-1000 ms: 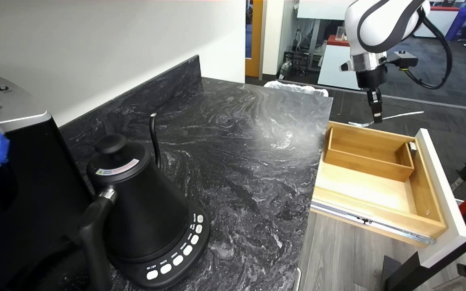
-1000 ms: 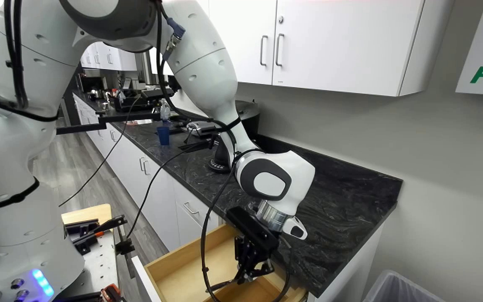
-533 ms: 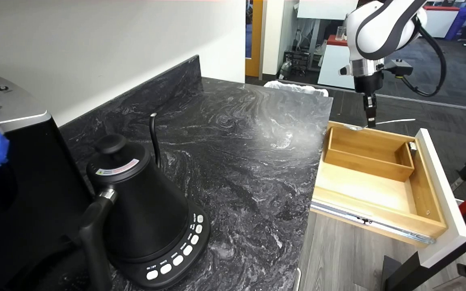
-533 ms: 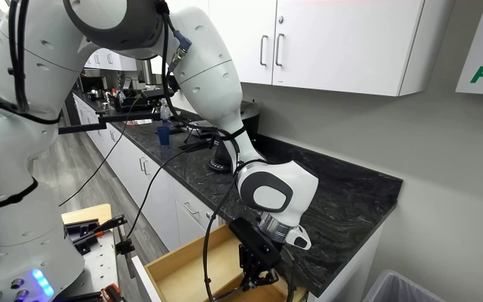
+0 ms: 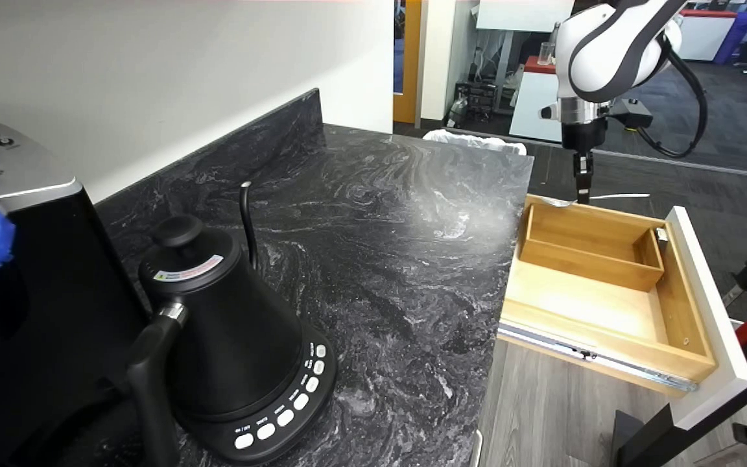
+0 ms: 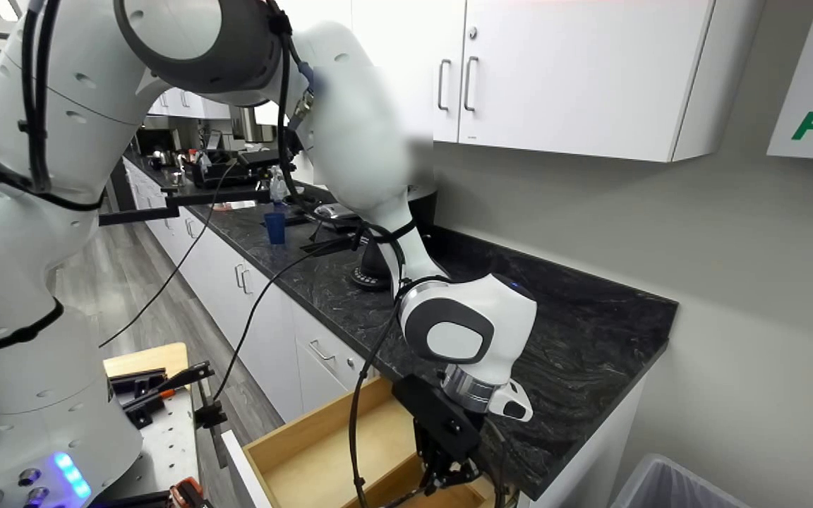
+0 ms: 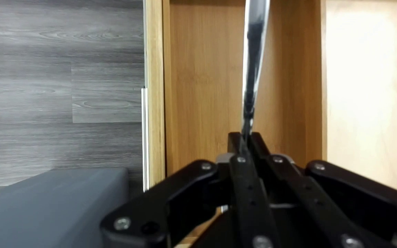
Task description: Pick up the fork and put it in the box inside the open drawer
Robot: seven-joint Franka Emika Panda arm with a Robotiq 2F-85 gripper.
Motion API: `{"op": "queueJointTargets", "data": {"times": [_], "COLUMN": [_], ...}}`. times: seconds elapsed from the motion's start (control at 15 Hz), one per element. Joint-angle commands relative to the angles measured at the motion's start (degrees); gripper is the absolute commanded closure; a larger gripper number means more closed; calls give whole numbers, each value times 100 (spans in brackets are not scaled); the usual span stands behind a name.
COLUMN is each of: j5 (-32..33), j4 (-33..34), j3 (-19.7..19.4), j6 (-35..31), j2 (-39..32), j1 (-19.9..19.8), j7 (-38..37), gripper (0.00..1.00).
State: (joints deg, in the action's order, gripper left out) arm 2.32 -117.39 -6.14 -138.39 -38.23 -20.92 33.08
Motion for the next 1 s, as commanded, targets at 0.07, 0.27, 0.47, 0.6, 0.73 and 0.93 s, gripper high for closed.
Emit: {"op": "queueJointTargets", "data": {"times": [0.07, 0.27, 0.47, 0.6, 0.73, 0.93], "j5": [12, -7, -8, -12, -13, 60], "j4": [54, 81, 111, 128, 143, 138], "j3": [86, 88, 84, 85, 84, 59], "j6": [-113, -108, -105, -104, -112, -24], "j2": [-18, -22, -26, -26, -16, -1], "j1": [-162, -169, -168, -168, -164, -79], "j7": [63, 46, 34, 28, 19, -44], "gripper": [69, 56, 37, 23, 10, 0]}}
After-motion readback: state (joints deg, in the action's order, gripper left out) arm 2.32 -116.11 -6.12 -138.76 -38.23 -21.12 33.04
